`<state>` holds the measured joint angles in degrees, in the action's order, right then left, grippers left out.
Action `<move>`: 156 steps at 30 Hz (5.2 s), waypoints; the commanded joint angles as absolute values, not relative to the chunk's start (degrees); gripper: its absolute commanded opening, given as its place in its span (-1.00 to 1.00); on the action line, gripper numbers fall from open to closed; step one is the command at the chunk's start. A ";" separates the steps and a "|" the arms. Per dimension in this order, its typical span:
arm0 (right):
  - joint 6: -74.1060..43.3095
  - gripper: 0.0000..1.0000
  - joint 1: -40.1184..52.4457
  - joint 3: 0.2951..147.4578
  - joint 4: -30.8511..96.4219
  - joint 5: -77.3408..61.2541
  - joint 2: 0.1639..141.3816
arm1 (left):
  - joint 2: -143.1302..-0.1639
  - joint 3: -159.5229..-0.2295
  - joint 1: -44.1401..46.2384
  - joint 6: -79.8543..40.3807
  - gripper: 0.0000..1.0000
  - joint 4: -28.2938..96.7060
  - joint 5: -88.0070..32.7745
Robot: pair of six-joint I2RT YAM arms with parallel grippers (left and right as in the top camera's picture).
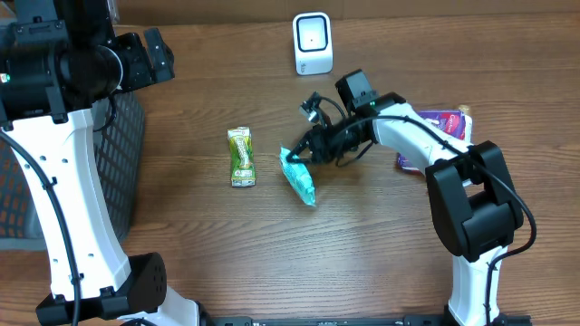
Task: Scan the item barcode
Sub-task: 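Lower the wipes pack onto the table and open the right gripper, then regrasp the mint-green wipes pack edge with the right gripper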
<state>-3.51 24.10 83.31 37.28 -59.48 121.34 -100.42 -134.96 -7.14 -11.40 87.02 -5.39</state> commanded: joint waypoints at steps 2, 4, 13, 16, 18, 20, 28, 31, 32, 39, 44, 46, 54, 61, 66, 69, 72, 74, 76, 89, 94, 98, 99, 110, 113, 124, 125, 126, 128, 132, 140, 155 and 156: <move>-9.06 -0.93 24.25 78.13 31.11 -54.63 120.57 | -100.62 -135.85 -7.11 -10.28 0.99 86.80 -5.56; -10.59 -0.93 24.25 76.25 28.75 -53.65 120.57 | -100.62 -135.85 -7.11 -10.28 0.99 86.80 -5.58; -12.49 -0.58 22.20 75.05 30.61 -40.40 120.55 | -100.62 -135.85 -7.11 -10.28 0.99 86.80 -5.56; -12.47 -0.44 20.03 75.05 32.12 -38.39 120.55 | -100.62 -135.85 -7.11 -10.28 0.99 86.80 -5.56; -12.47 -0.41 18.22 75.07 32.99 -37.47 120.55 | -100.62 -135.85 -7.11 -10.28 0.99 86.80 -5.56; -12.38 -0.31 16.73 75.31 34.06 -36.32 120.53 | -100.62 -135.85 -7.11 -10.28 0.99 86.80 -5.56; -6.74 0.08 16.03 92.58 56.23 -25.06 116.73 | -100.62 -135.85 -7.11 -10.28 0.99 86.78 -5.56; -6.42 0.10 17.50 94.48 57.74 -25.06 112.22 | -100.62 -135.85 -7.11 -10.28 0.99 86.80 -5.56; -6.98 0.14 18.39 94.48 57.69 -24.58 109.78 | -100.62 -135.85 -7.11 -10.28 0.99 86.80 -5.56; -20.67 0.18 26.65 93.49 61.10 -8.10 99.85 | -100.62 -135.85 -7.11 -10.28 0.99 86.78 -5.56; -35.66 1.00 31.03 88.33 60.29 -6.92 99.79 | -100.62 -135.85 -7.09 -10.28 0.99 86.80 -5.58; -42.19 1.00 31.33 84.68 59.13 -6.92 99.79 | -100.62 -135.85 -7.11 -10.28 0.99 86.80 -5.56; -49.80 0.68 29.02 67.13 43.20 -17.06 99.77 | -100.62 -135.85 -7.09 -10.28 0.99 86.78 -5.58; -58.81 0.15 29.23 54.83 28.34 -18.11 99.98 | -100.62 -135.85 -7.11 -10.28 0.99 86.80 -5.56; -58.78 0.04 29.23 52.60 21.78 -15.11 99.98 | -100.62 -135.85 -7.11 -10.28 0.99 86.78 -5.56; -58.35 0.00 29.17 52.60 16.49 -8.03 99.98 | -100.62 -135.85 -7.11 -10.28 0.99 86.78 -5.58; -55.37 0.02 29.17 52.60 12.60 -3.88 99.98 | -100.62 -135.85 -7.11 -10.28 0.99 86.78 -5.56; -52.03 0.29 29.06 52.60 9.21 -4.14 99.98 | -100.62 -135.85 -7.11 -10.28 0.99 86.78 -5.56; -49.56 0.34 28.97 52.64 8.80 -5.50 99.96 | -100.62 -135.85 -7.11 -10.28 0.99 86.80 -5.56; -42.57 0.62 24.27 52.82 16.10 -19.64 101.82 | -100.62 -135.85 -7.11 -10.28 0.99 86.80 -5.56; -42.59 0.62 24.25 52.82 14.63 -21.80 103.33 | -100.62 -135.85 -7.11 -10.28 0.99 86.78 -5.56; -43.64 0.63 24.47 52.82 13.85 -23.55 104.07 | -100.62 -135.85 -7.11 -10.28 0.99 86.80 -5.56; -44.64 0.63 24.58 52.82 13.50 -23.88 104.44 | -100.62 -135.85 -7.11 -10.28 0.99 86.80 -5.56; -52.88 0.39 28.95 52.75 6.81 -25.58 110.21 | -100.62 -135.85 -7.11 -10.28 0.99 86.80 -5.56; -54.39 0.33 29.69 52.75 4.99 -24.97 111.44 | -100.62 -135.85 -7.11 -10.28 0.99 86.80 -5.56; -57.69 0.22 30.35 52.77 -2.55 -19.53 116.79 | -100.62 -135.85 -7.09 -10.28 0.99 86.78 -5.58; -57.69 0.20 30.52 52.77 -3.25 -19.29 117.10 | -100.62 -135.85 -7.11 -10.28 0.99 86.80 -5.56; -57.69 0.17 30.79 52.77 -3.88 -18.83 117.40 | -100.62 -135.85 -7.11 -10.28 0.99 86.78 -5.56; -57.65 -0.03 31.18 52.77 -4.69 -18.15 117.80 | -100.62 -135.85 -7.11 -10.28 0.99 86.80 -5.56; -56.60 -0.60 31.22 52.88 -4.89 -18.11 117.78 | -100.62 -135.85 -7.11 -10.28 0.99 86.80 -5.56; -50.59 -0.92 28.73 53.04 -9.13 -27.90 116.75 | -100.62 -135.85 -7.11 -10.28 0.99 86.78 -5.56; -28.16 -0.92 18.02 55.27 -2.13 -39.77 108.97 | -100.62 -135.85 -7.11 -10.28 0.99 86.78 -5.56; -28.01 -0.80 18.02 55.27 -1.19 -38.46 108.97 | -100.62 -135.85 -7.11 -10.28 0.99 86.80 -5.56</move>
